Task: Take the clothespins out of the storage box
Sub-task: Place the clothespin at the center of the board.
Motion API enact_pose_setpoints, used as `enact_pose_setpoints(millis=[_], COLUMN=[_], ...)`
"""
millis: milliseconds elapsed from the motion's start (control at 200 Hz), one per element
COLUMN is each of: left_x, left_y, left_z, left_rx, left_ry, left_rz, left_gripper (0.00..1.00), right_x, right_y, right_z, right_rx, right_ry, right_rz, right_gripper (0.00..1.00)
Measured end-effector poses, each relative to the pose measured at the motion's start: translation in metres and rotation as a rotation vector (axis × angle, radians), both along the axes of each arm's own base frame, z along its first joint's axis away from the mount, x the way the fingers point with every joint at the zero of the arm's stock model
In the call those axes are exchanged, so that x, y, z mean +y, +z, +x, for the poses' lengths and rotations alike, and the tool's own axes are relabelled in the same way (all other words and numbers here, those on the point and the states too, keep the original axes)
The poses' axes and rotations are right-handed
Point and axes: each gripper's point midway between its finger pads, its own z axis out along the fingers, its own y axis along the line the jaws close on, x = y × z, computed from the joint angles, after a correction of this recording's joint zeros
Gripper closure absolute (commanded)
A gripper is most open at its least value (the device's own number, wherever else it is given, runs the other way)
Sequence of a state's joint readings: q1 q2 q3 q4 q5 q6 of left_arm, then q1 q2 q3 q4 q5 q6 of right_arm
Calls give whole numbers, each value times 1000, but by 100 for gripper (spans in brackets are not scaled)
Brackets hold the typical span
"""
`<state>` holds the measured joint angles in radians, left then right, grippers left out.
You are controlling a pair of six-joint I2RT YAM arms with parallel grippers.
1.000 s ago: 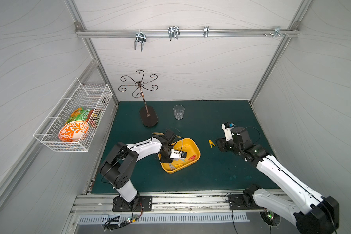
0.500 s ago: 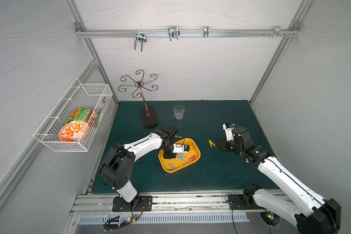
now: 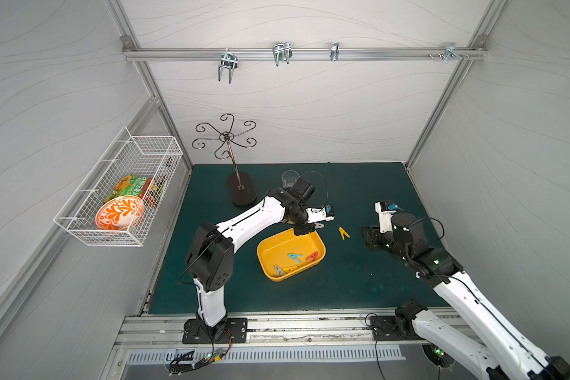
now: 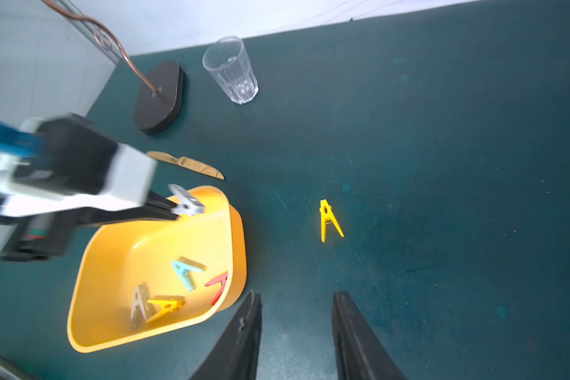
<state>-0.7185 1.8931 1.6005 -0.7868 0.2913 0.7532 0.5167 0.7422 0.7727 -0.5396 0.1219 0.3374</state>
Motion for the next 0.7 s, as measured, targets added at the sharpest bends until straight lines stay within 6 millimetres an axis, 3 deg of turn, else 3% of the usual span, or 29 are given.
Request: enact_pose_setpoints(millis=[265,450,700], left_x=[-51,-79,-94], left_y=[-41,-55,-75], left_z=[1,5,2], left_rx=[61,71,90], left_ry=[-37,-48,-64], left_rz=[36,35,53], left_gripper=[100,100,100], right_x=[-15,-20,-21], right_y=[4,-5,-6], right_z=[-19,-29,-37], right_rx=[-22,-6,-7], right_ry=[-29,-36,-19], right_rz=[19,24,40], right_gripper=[61,61,60])
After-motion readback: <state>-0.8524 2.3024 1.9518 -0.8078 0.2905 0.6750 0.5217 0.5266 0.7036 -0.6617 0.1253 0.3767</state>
